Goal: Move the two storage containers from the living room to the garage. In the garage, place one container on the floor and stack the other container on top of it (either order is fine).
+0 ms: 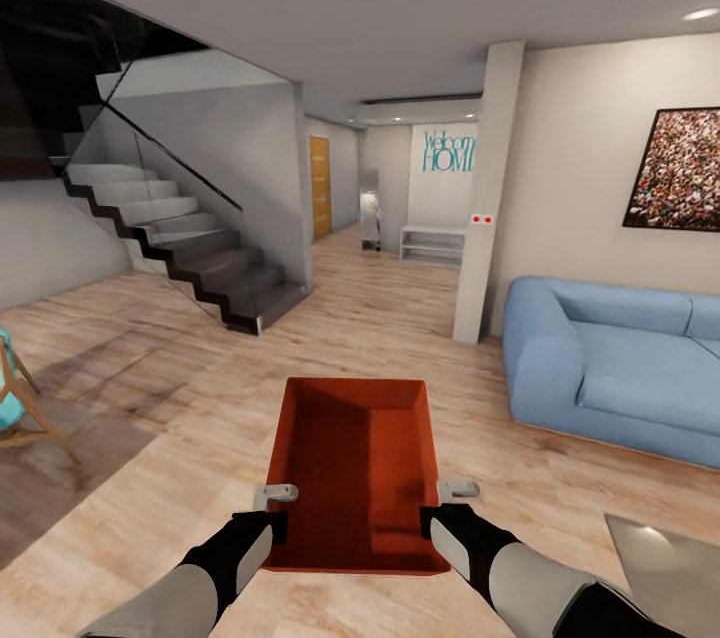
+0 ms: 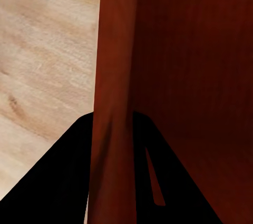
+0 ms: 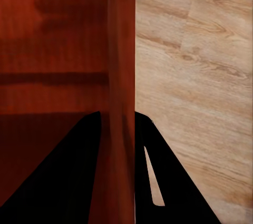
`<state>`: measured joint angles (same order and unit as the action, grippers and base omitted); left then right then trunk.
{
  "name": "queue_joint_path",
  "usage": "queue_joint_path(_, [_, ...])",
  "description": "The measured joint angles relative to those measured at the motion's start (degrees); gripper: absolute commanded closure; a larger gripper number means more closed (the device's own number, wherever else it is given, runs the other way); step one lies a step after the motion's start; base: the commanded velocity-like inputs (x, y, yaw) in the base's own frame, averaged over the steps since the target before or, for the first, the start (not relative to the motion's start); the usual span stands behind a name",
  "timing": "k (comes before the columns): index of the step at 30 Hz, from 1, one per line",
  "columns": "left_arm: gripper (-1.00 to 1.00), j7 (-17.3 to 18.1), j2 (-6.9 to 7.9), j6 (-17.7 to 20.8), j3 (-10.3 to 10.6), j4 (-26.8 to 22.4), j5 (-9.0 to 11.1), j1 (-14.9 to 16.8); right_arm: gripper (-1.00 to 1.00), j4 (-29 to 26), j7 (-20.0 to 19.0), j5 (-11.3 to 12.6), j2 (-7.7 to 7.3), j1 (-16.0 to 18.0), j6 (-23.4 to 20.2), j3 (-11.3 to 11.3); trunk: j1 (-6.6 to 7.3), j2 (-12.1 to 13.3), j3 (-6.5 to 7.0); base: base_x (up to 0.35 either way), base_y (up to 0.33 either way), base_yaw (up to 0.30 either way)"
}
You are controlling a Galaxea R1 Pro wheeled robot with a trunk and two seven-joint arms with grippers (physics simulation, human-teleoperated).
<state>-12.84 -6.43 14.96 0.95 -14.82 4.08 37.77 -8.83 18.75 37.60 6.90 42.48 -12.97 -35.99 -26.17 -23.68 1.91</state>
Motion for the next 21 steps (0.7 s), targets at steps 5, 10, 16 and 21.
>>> queue_joint_path(5, [1.0, 0.0, 0.0, 0.0, 0.0, 0.0, 0.0, 0.0, 1.0, 0.0, 0.0, 0.0, 0.01, 0.0, 0.0, 0.0, 0.0, 0.0, 0.0, 0.321, 0.0, 0.0])
queue_joint_path(10, [1.0, 0.0, -0.01, 0.0, 0.0, 0.0, 0.0, 0.0, 1.0, 0.0, 0.0, 0.0, 0.0, 0.0, 0.0, 0.0, 0.0, 0.0, 0.0, 0.321, 0.0, 0.0])
queue_joint_path(16, [1.0, 0.0, -0.01, 0.0, 0.0, 0.0, 0.0, 0.0, 1.0, 0.0, 0.0, 0.0, 0.0, 0.0, 0.0, 0.0, 0.0, 0.0, 0.0, 0.321, 0.0, 0.0])
queue_joint_path(21, [1.0, 0.0, -0.01, 0.0, 0.0, 0.0, 0.0, 0.0, 1.0, 0.0, 0.0, 0.0, 0.0, 0.0, 0.0, 0.0, 0.0, 0.0, 0.0, 0.321, 0.0, 0.0])
